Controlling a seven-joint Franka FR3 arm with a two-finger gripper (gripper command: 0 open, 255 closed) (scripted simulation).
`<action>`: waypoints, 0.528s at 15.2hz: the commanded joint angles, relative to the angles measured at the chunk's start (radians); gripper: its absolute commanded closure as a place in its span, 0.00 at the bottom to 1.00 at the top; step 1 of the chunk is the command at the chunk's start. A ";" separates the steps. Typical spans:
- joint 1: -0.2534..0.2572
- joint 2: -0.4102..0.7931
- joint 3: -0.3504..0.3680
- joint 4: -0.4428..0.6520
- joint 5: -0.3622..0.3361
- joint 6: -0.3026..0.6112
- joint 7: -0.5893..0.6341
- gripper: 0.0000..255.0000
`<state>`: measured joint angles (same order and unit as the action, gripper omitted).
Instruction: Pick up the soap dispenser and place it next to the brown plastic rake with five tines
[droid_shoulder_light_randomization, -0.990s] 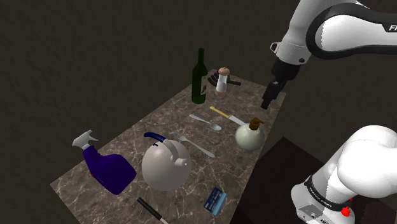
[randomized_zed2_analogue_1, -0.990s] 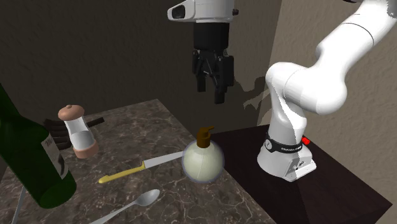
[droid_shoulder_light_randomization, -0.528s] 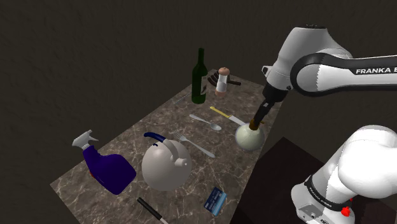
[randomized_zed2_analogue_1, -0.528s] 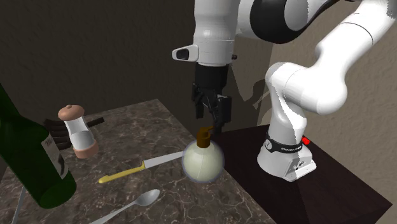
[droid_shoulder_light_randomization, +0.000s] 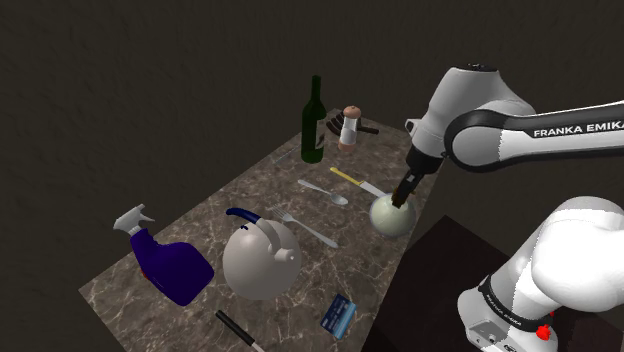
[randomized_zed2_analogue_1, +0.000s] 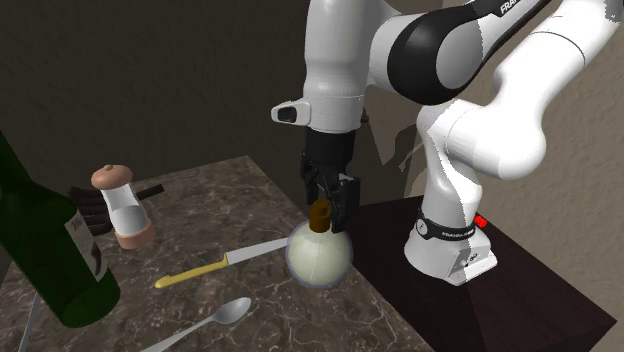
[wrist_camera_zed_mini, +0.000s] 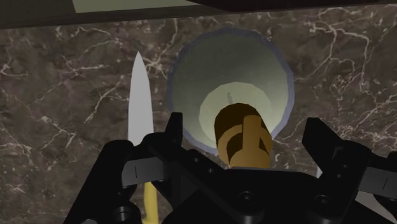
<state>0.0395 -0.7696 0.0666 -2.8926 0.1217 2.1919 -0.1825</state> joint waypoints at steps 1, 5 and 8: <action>0.001 0.003 0.001 -0.004 0.001 0.007 0.001 0.00; 0.001 0.003 0.001 -0.003 0.001 0.007 0.001 0.00; 0.001 0.003 0.001 -0.003 0.001 0.007 0.000 1.00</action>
<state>0.0403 -0.7670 0.0675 -2.8959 0.1228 2.1986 -0.1820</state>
